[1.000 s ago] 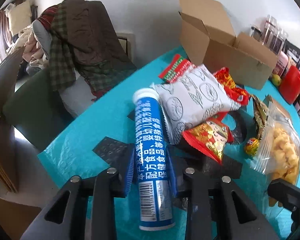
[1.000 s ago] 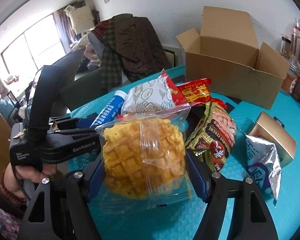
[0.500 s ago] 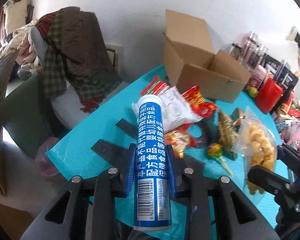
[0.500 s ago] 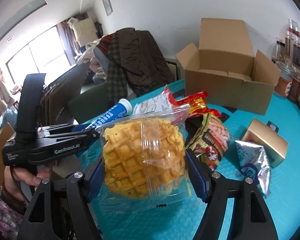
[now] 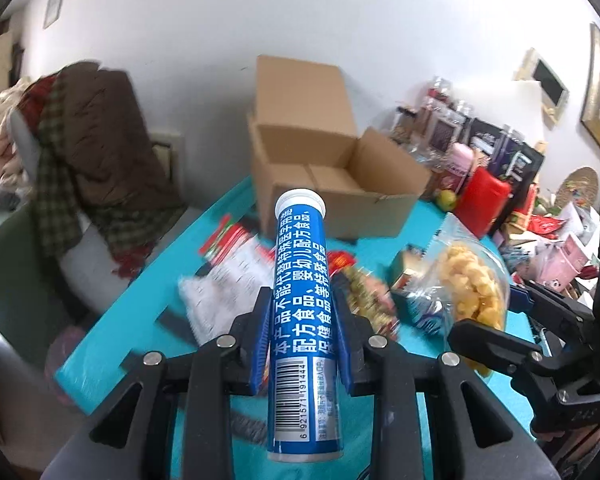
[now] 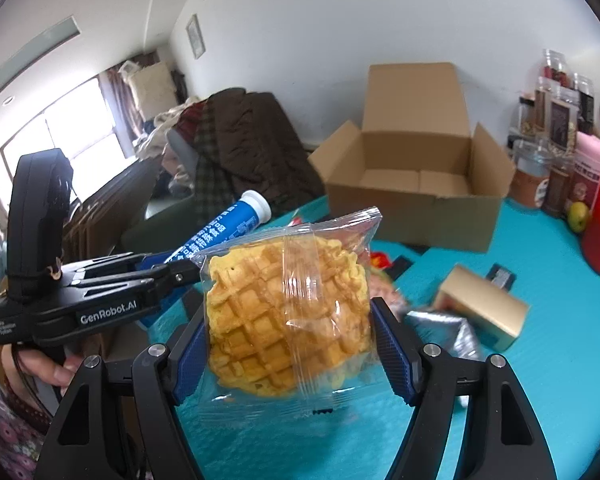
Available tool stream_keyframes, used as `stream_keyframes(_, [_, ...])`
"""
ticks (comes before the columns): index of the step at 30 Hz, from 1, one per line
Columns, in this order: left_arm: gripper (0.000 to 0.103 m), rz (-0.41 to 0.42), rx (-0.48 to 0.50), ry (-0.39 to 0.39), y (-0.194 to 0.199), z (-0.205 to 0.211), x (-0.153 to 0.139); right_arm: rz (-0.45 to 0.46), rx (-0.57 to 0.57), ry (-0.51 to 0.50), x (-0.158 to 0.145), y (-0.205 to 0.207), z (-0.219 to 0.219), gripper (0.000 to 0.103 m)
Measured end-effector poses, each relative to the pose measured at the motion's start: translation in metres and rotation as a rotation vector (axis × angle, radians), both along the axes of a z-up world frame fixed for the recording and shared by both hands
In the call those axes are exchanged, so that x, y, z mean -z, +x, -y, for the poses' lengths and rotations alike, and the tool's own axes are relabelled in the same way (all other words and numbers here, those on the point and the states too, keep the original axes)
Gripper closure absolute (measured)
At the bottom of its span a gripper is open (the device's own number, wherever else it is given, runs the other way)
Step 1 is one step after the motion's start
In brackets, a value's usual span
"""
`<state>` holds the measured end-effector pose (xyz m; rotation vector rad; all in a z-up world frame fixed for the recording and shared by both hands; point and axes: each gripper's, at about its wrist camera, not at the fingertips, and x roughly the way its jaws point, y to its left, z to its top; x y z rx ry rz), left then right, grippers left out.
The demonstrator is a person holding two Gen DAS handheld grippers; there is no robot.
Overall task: Organize snacks
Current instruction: 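Lift the blue tube with the left tool while the right tool carries the waffle toward the box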
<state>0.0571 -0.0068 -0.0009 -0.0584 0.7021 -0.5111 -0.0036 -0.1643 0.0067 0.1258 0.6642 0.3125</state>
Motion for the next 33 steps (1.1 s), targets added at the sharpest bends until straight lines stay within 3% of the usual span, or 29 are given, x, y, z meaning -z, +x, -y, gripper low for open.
stream_keyframes(9, [0.075,0.113,0.059,-0.036,0.021,0.032,-0.035,0.061,0.047,-0.026,-0.031,0.019,0.028,0.029])
stream_keyframes(25, [0.075,0.2,0.125,-0.053,0.098,0.088,-0.069,0.157,0.07,-0.054,-0.071,0.1,0.068,0.029])
stream_keyframes(33, [0.075,0.222,0.1,-0.083,0.147,0.11,-0.081,0.202,0.099,-0.055,-0.081,0.141,0.089,0.029])
